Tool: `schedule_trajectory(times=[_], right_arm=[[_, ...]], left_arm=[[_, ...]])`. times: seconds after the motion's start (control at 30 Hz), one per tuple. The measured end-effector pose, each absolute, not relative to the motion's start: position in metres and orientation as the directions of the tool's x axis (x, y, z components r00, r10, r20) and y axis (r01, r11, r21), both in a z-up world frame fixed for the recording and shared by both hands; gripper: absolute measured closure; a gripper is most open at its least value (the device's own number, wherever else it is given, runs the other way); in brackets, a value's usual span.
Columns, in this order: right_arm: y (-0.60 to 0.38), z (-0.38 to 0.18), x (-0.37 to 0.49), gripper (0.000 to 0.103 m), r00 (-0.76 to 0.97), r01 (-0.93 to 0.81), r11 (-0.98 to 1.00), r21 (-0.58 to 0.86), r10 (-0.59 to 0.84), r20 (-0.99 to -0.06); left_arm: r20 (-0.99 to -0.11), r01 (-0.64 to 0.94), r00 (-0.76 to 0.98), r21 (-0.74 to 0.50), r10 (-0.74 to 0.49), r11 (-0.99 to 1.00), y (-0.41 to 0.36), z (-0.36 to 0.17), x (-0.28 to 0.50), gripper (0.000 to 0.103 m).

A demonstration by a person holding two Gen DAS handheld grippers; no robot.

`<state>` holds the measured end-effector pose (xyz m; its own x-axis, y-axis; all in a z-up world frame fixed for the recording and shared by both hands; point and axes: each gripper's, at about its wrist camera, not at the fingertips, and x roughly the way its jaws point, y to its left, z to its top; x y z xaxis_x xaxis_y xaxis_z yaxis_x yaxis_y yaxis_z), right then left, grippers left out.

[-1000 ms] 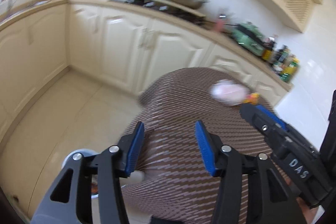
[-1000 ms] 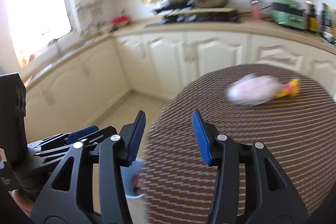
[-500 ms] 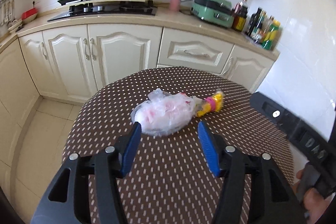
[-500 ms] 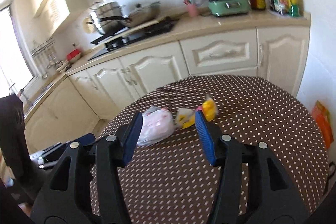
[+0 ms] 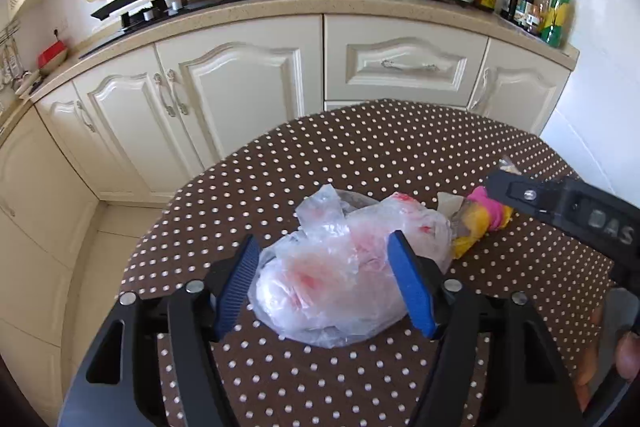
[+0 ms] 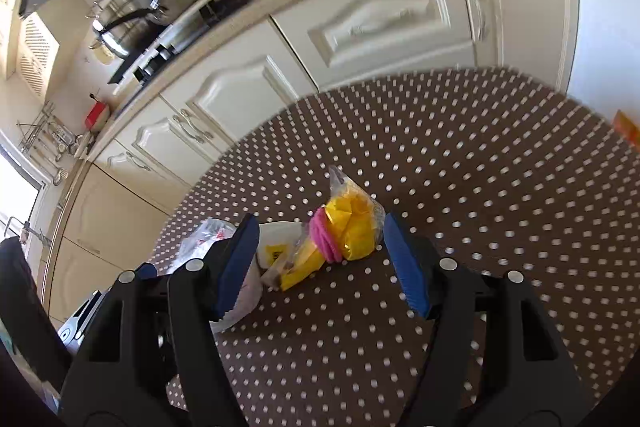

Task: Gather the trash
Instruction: 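Grasp the pink plastic bag with left tool while right tool grasps the yellow packet, then lift the plastic bag and yellow packet and carry both over the bin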

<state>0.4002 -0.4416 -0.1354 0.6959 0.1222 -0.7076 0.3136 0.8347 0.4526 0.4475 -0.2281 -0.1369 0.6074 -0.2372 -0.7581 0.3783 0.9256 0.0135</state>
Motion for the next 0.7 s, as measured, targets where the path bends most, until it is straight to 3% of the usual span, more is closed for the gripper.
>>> schedule_trajectory(times=[0.17,0.27,0.37,0.4,0.5,0.57,0.6,0.7], right_arm=[[-0.434,-0.153,0.417,0.038,0.678,0.332,0.840,0.429,0.103,-0.727],[-0.429,-0.155,0.425,0.038,0.683,0.329,0.863,0.383,0.063,-0.728],[-0.423,-0.156,0.433,0.042,0.676,0.320,0.892,0.319,0.021,-0.737],[-0.421,-0.157,0.435,0.051,0.671,0.319,0.902,0.290,0.000,-0.741],[-0.417,-0.158,0.438,0.059,0.671,0.306,0.919,0.249,-0.022,-0.741],[-0.418,-0.159,0.436,0.063,0.678,0.289,0.919,0.267,0.001,-0.735],[-0.419,-0.159,0.436,0.064,0.679,0.285,0.919,0.274,0.008,-0.734],[-0.419,-0.156,0.423,0.065,0.685,0.269,0.916,0.297,0.035,-0.728]], left_arm=[[-0.765,0.381,0.571,-0.075,-0.298,0.921,-0.222,-0.146,0.460,0.033],[-0.769,0.392,0.549,-0.110,-0.328,0.914,-0.219,-0.149,0.462,0.038],[-0.769,0.399,0.549,-0.104,-0.328,0.911,-0.218,-0.148,0.457,0.048],[-0.767,0.398,0.551,-0.105,-0.329,0.911,-0.218,-0.148,0.456,0.053],[-0.760,0.395,0.544,-0.141,-0.355,0.908,-0.212,-0.146,0.452,0.059],[-0.755,0.384,0.545,-0.164,-0.366,0.909,-0.206,-0.144,0.451,0.071],[-0.755,0.372,0.541,-0.179,-0.370,0.911,-0.201,-0.143,0.450,0.089],[-0.757,0.359,0.508,-0.248,-0.412,0.900,-0.189,-0.144,0.452,0.094]])
